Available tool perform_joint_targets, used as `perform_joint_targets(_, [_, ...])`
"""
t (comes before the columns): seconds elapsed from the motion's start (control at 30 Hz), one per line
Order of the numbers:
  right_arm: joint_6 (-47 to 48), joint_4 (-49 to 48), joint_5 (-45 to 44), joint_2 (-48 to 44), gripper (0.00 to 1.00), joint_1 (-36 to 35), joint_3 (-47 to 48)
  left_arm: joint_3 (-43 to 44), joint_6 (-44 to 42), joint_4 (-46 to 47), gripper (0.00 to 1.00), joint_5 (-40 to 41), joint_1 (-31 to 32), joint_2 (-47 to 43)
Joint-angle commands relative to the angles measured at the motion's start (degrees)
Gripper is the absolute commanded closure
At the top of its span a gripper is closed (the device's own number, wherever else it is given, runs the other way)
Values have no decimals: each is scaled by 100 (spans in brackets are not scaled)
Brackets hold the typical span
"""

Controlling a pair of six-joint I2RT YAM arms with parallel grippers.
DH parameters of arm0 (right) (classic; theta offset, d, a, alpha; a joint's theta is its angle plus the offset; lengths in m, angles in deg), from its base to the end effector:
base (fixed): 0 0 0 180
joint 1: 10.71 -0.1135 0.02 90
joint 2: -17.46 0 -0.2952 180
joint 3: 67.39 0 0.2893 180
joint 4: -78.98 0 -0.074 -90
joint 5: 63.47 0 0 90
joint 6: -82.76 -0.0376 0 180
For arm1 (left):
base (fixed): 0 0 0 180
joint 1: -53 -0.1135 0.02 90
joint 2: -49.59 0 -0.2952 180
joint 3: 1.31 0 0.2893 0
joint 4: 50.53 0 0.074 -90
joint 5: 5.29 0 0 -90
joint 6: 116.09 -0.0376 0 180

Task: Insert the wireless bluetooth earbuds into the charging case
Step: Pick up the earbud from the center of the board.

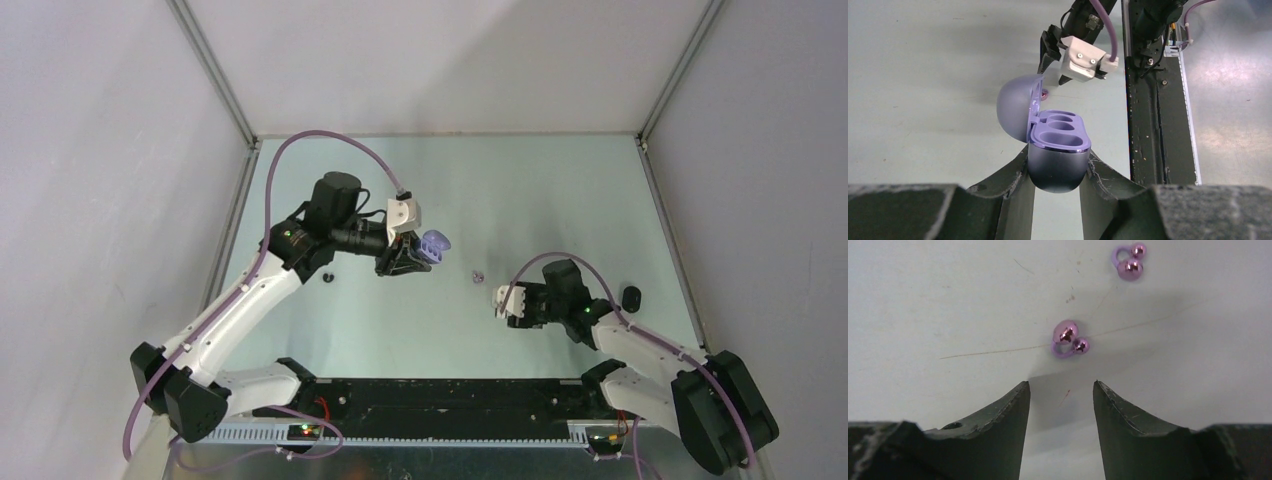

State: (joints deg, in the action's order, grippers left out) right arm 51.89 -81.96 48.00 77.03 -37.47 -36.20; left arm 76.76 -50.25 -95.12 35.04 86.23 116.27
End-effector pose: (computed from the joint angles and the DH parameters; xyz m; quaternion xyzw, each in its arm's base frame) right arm 0.1713 0.1018 0.1502 -0.6732 0.6241 0.0673 0.3908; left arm 0.2093 -0.1714 0.3879 0.5585 0.6043 -0.4024 0.4011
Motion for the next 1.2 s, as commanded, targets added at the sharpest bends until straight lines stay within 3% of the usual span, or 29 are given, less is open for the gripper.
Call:
perform_joint_targets(0.0, [909, -878, 431, -32, 46, -86, -281, 12, 55, 163, 98, -34, -22, -137])
perform_joint_targets(0.2, [1682, -1074, 779, -69, 47, -126, -633, -14, 50, 172, 97, 30, -19, -213])
perform_joint_targets(0.5, [1905, -831, 904, 28, 65, -174, -630, -27, 49, 176, 96, 75, -20, -250])
perform_joint_targets(0.97, [1993, -1048, 752, 508, 64, -310, -576, -45, 31, 174, 96, 86, -19, -247])
perform_joint_targets(1.17, [1986, -953, 720, 503, 69, -311, -558, -45, 26, 164, 96, 97, -20, -232])
